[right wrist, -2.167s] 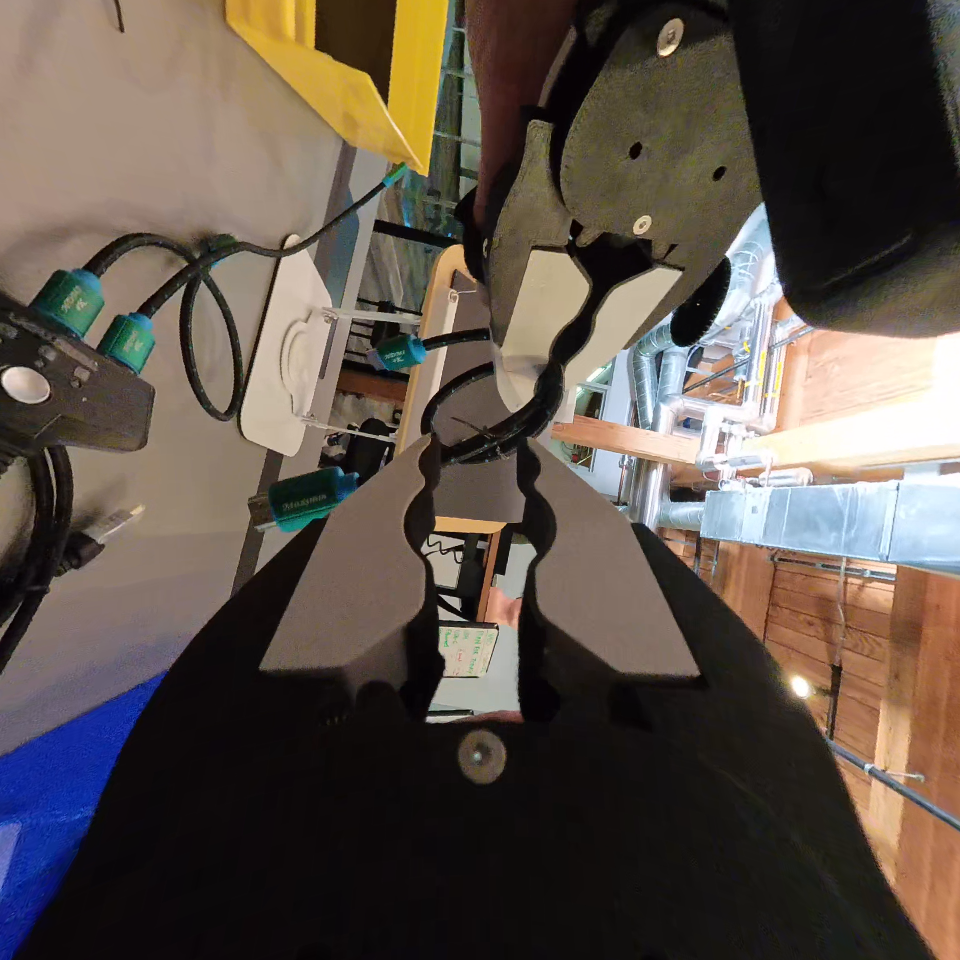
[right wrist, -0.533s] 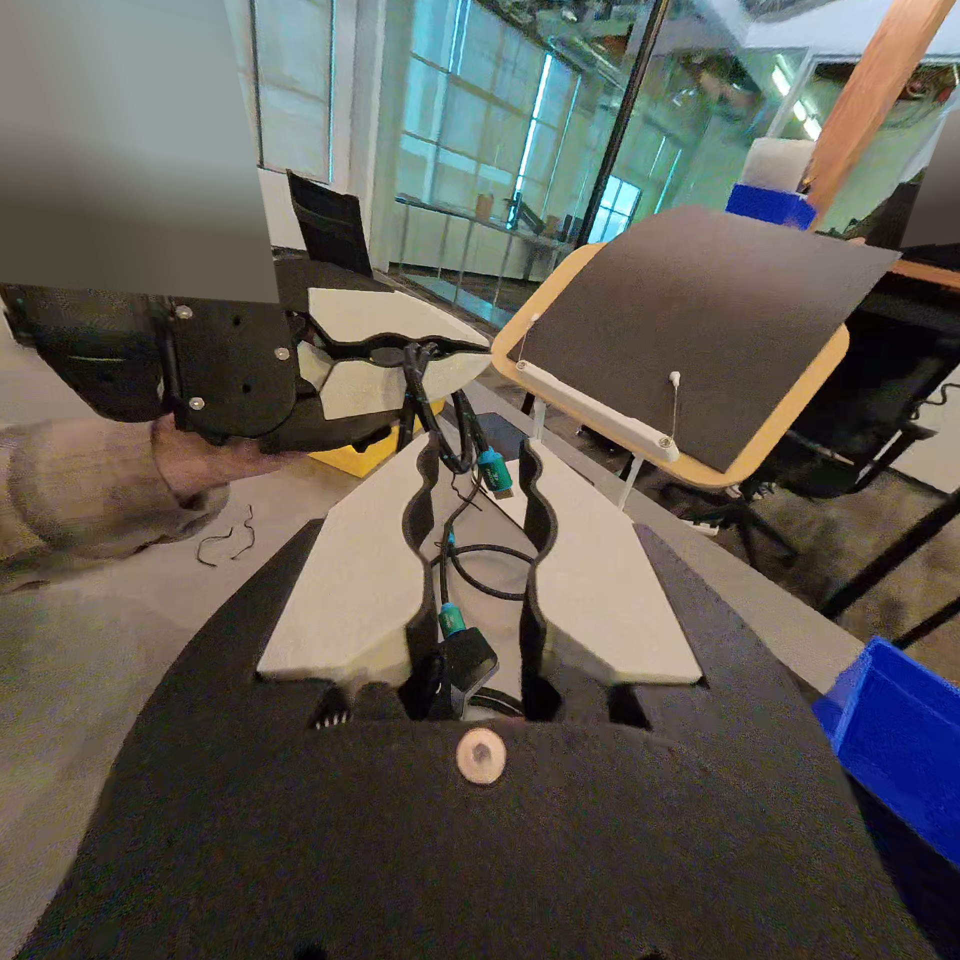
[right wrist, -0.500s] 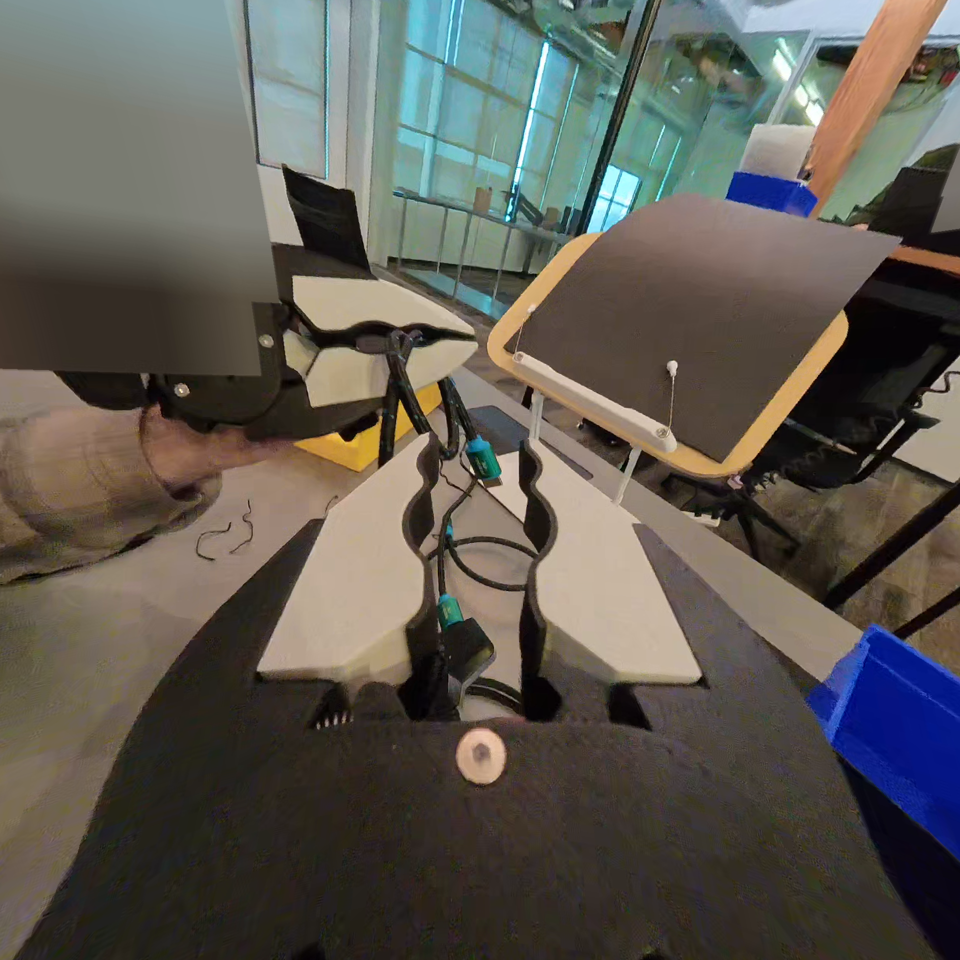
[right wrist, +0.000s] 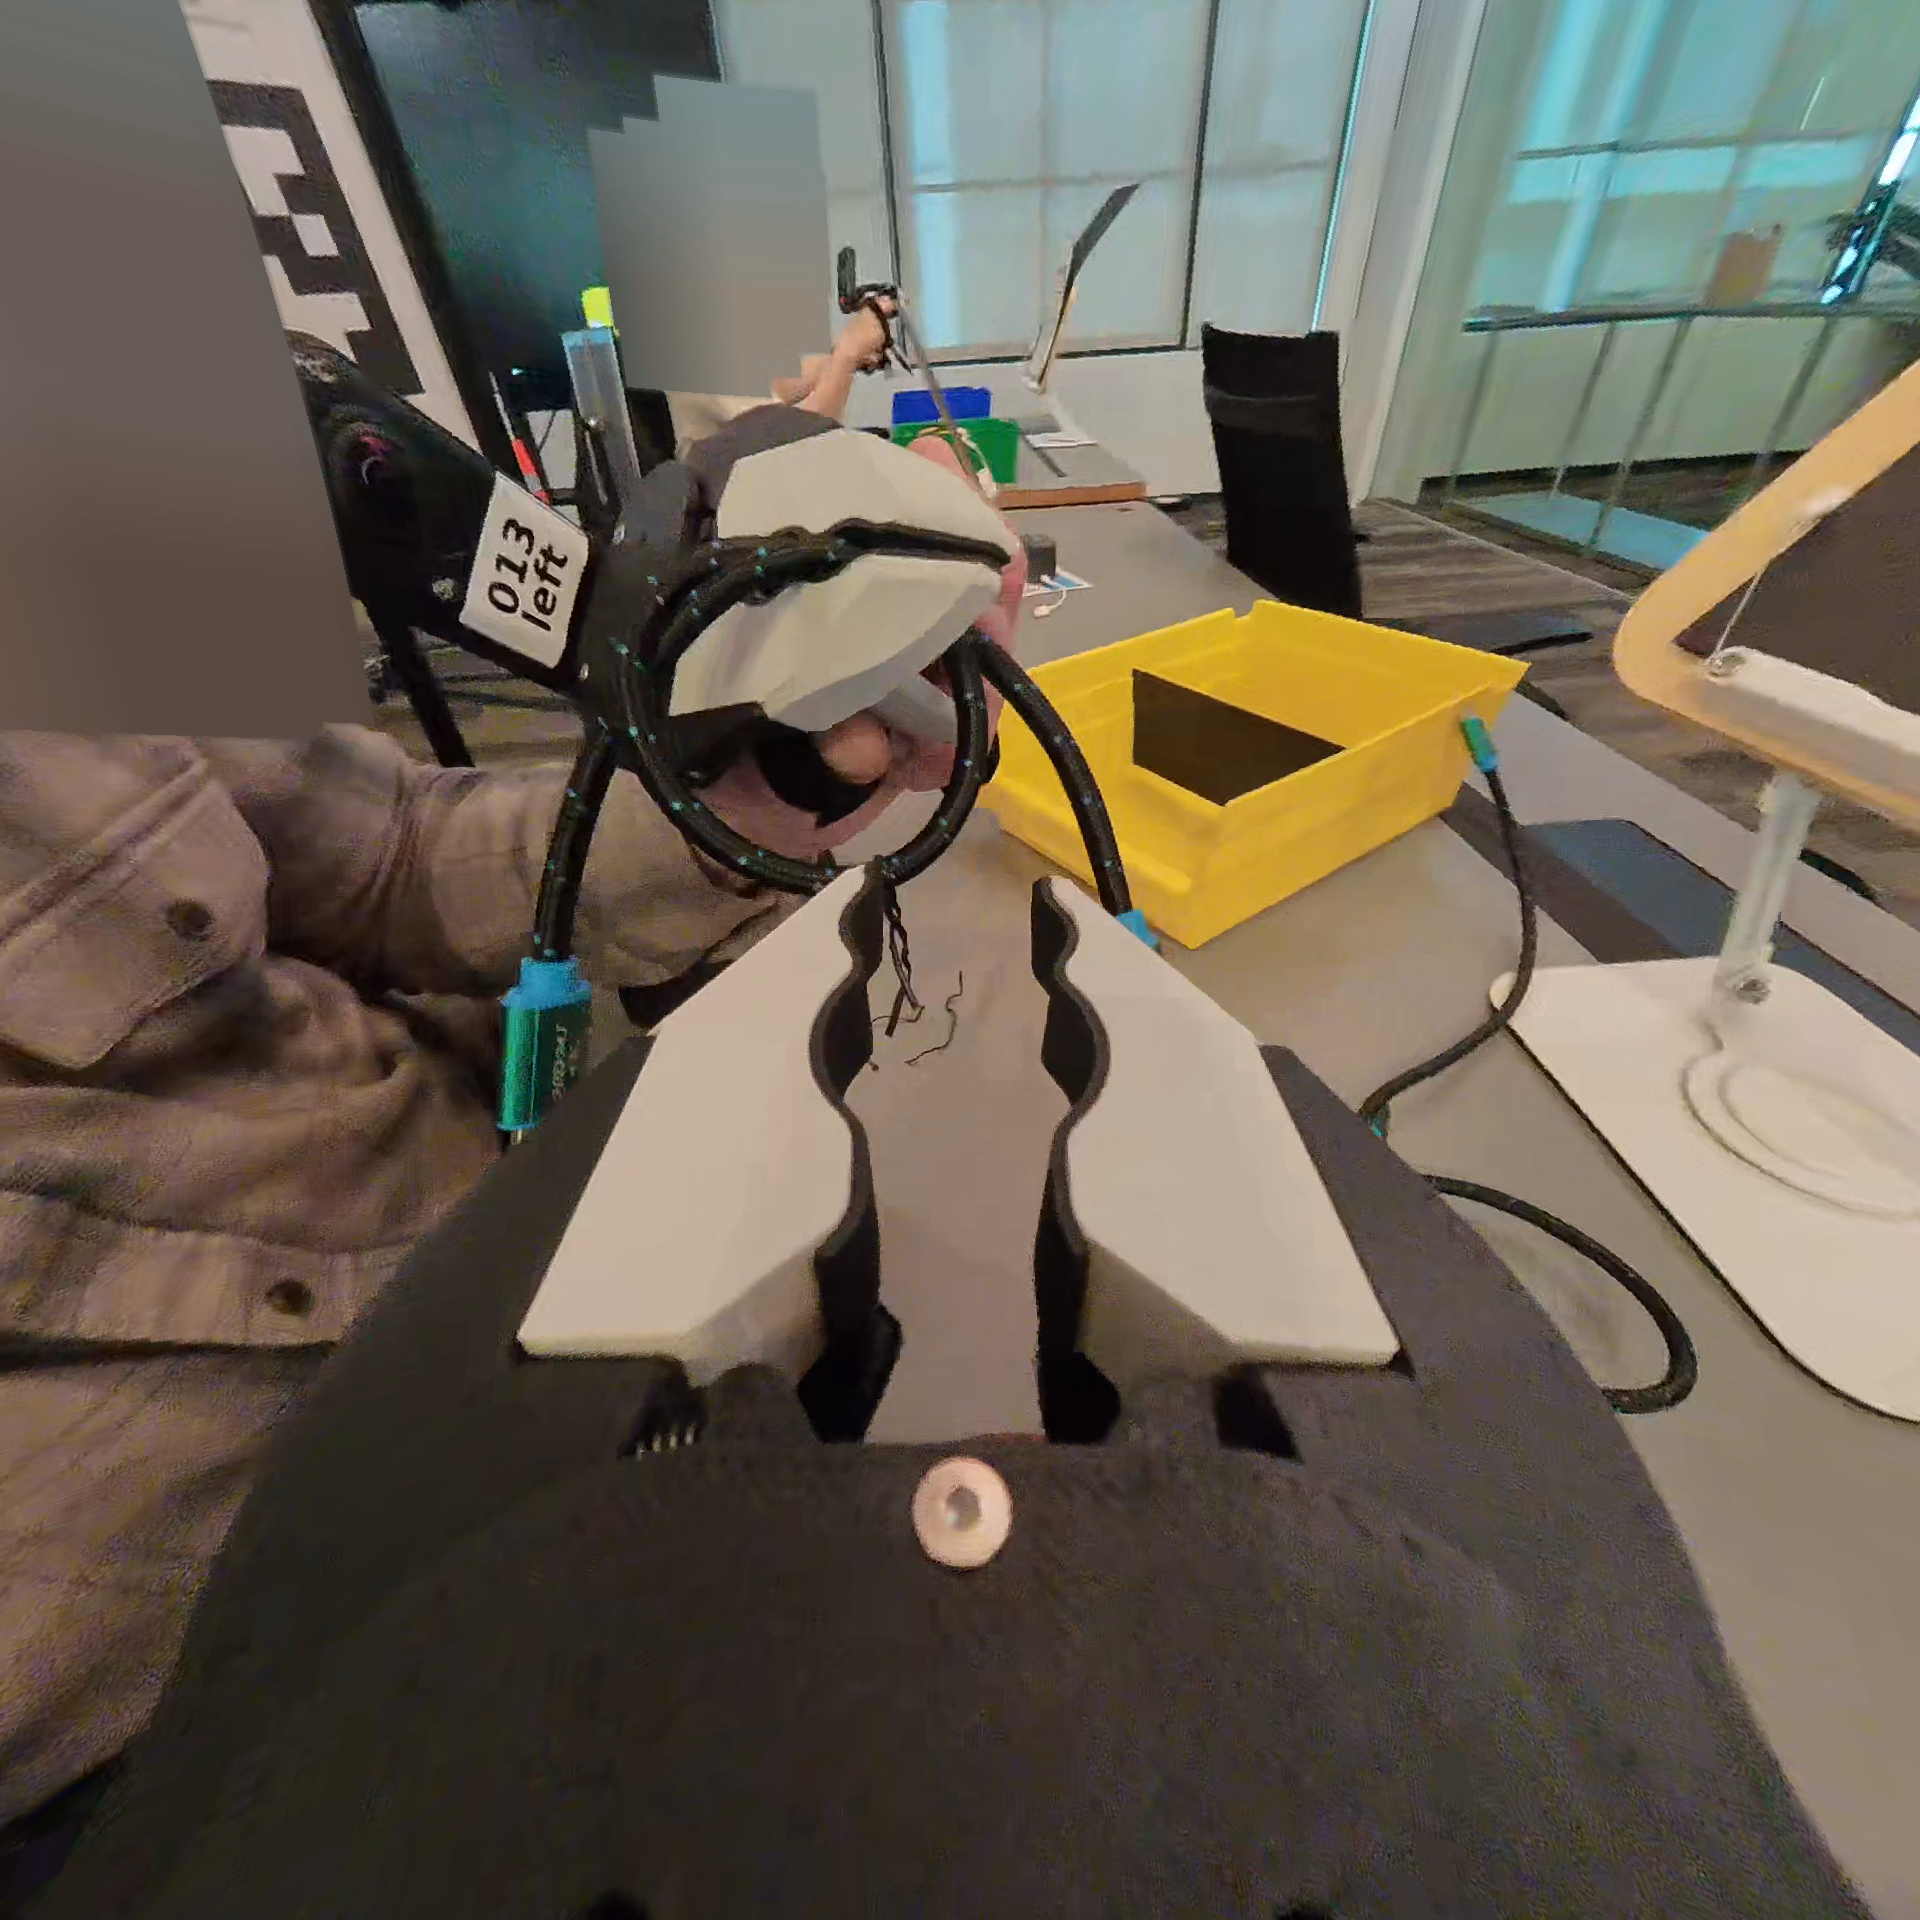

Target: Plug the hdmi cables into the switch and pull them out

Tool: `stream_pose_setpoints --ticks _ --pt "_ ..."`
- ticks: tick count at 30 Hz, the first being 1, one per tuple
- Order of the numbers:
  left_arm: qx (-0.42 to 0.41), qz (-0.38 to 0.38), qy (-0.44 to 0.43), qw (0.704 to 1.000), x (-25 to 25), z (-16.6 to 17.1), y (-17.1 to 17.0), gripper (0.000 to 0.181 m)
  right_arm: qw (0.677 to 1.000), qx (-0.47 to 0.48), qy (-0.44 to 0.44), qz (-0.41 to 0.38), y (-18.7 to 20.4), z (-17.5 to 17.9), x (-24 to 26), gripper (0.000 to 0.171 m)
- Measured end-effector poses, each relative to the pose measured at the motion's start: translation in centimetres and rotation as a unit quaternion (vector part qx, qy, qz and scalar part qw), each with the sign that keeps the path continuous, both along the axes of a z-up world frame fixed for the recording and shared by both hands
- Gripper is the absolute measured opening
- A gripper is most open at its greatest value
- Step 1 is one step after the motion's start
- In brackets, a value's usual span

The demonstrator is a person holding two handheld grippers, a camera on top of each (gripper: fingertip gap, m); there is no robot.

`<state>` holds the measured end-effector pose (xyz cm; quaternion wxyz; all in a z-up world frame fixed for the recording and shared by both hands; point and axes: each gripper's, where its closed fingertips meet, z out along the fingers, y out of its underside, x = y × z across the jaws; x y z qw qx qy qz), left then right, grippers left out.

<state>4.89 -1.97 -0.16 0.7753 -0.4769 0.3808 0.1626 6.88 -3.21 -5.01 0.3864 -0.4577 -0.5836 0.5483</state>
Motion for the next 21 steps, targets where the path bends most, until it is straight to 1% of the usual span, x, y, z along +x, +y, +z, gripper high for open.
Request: stream_pose_setpoints --ticks 1,5,7,9,10,16,19,21 --pt "0.0 -0.004 -0.002 1.0 0.0 0.2 -0.2 0.002 1.0 -0.006 -0.013 0.018 -0.3 -0.3 0.0 0.029" --pt "-0.002 -0.02 -0.007 1.0 0.2 0.4 -0.6 0.002 0.995 -0.042 -0.031 0.086 -1.9 -1.2 0.4 0.029" --pt "-0.007 -0.031 -0.012 0.999 0.5 0.4 -0.7 0.002 0.995 -0.045 -0.028 0.089 -2.0 -1.5 0.3 0.02" --pt "-0.007 -0.031 -0.007 0.999 0.6 0.2 -0.7 0.002 0.992 -0.064 -0.008 0.109 -2.5 -1.0 0.4 0.006" --pt "-0.009 -0.032 -0.006 0.999 0.6 0.1 -0.7 0.002 0.992 -0.066 -0.007 0.109 -2.5 -1.1 0.3 0.0" --pt "-0.011 -0.027 0.004 1.0 0.6 0.0 -0.7 0.002 0.996 -0.041 -0.002 0.081 -2.1 -0.7 0.5 0.0" --pt "-0.015 -0.029 0.003 0.999 0.5 0.0 -0.7 0.002 0.998 -0.042 0.017 0.051 -1.4 -0.2 0.9 0.0" --pt "-0.013 -0.018 0.008 1.0 0.0 0.1 -0.6 0.002 0.998 -0.04 0.046 0.023 -0.9 0.9 1.3 0.0"
